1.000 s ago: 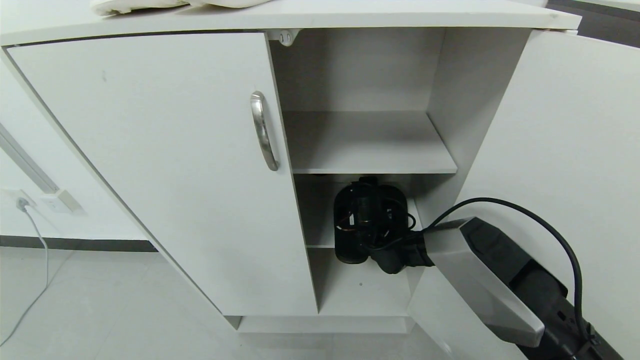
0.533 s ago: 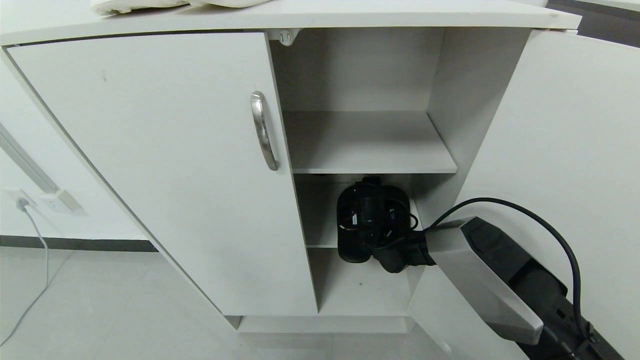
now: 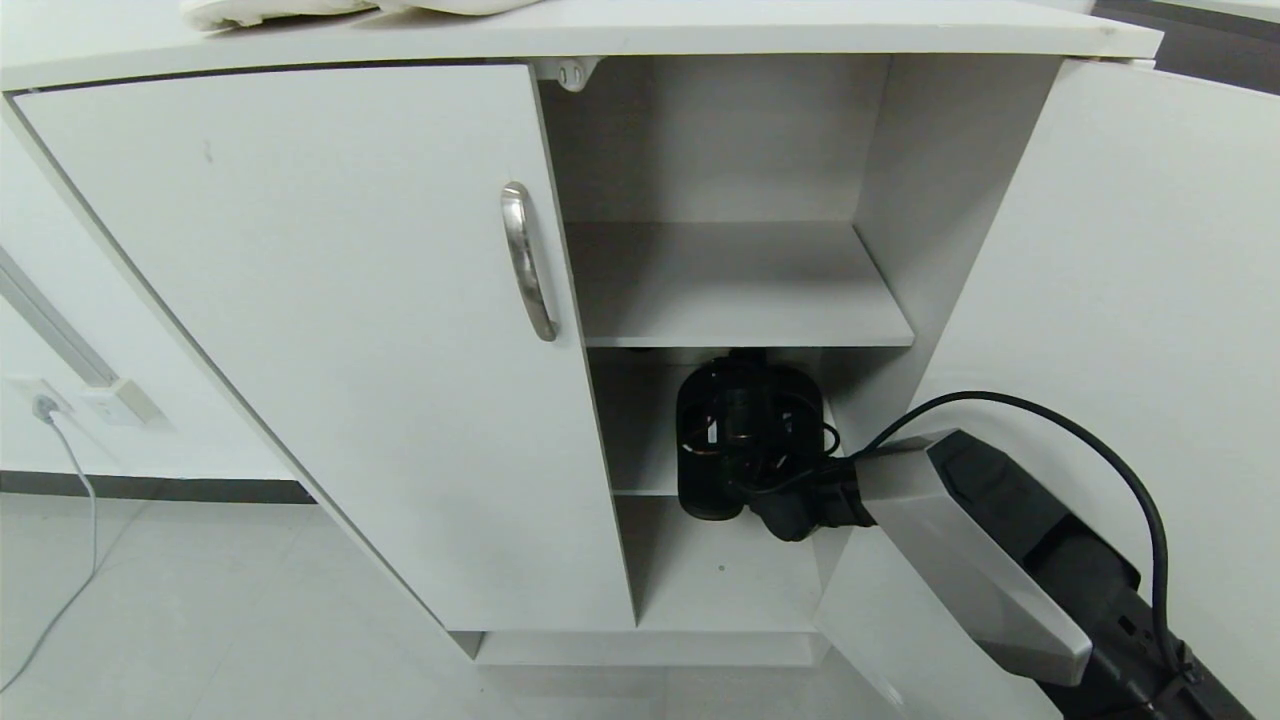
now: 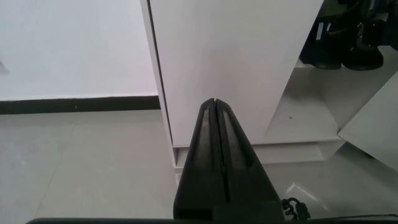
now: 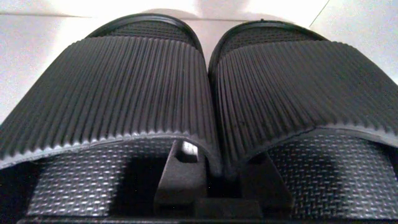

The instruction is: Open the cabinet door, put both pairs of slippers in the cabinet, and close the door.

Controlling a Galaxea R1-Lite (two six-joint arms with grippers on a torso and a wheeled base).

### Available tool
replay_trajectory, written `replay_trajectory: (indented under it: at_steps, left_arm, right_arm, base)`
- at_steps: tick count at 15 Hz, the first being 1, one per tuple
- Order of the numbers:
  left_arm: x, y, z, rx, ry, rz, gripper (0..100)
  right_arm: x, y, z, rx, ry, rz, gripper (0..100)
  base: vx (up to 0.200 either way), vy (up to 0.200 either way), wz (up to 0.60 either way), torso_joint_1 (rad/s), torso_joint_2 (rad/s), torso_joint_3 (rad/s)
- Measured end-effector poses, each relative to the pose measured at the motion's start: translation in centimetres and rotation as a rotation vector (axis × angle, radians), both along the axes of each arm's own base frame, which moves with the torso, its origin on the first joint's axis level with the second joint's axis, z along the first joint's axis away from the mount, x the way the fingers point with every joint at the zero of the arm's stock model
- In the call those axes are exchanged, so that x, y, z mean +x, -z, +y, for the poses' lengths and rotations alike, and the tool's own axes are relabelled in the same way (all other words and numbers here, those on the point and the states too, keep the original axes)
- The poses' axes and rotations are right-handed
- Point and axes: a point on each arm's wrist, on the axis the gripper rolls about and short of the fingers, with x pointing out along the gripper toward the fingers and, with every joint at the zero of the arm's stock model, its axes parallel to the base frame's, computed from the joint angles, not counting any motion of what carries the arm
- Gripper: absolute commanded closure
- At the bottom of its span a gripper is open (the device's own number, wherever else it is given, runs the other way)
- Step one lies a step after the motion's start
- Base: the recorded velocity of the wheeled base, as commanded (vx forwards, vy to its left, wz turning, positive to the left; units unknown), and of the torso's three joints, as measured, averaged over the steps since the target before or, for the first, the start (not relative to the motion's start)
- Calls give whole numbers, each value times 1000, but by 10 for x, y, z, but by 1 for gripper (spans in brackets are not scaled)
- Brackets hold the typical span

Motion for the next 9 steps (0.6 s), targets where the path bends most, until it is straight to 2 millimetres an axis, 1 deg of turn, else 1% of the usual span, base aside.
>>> replay_trajectory:
  at_steps: [4,5,9]
  left_arm:
    - [0,0,0,0,0,0,100]
    - [0,0,0,0,0,0,100]
    - [0,0,0,2,0,0,100]
  right_arm:
    - [0,0,0,0,0,0,100]
    - [0,0,0,0,0,0,0]
    - [0,1,1,-2,3,2,0]
  base:
    - [0,0,0,0,0,0]
    - [0,0,0,0,0,0]
    - [0,0,0,0,0,0]
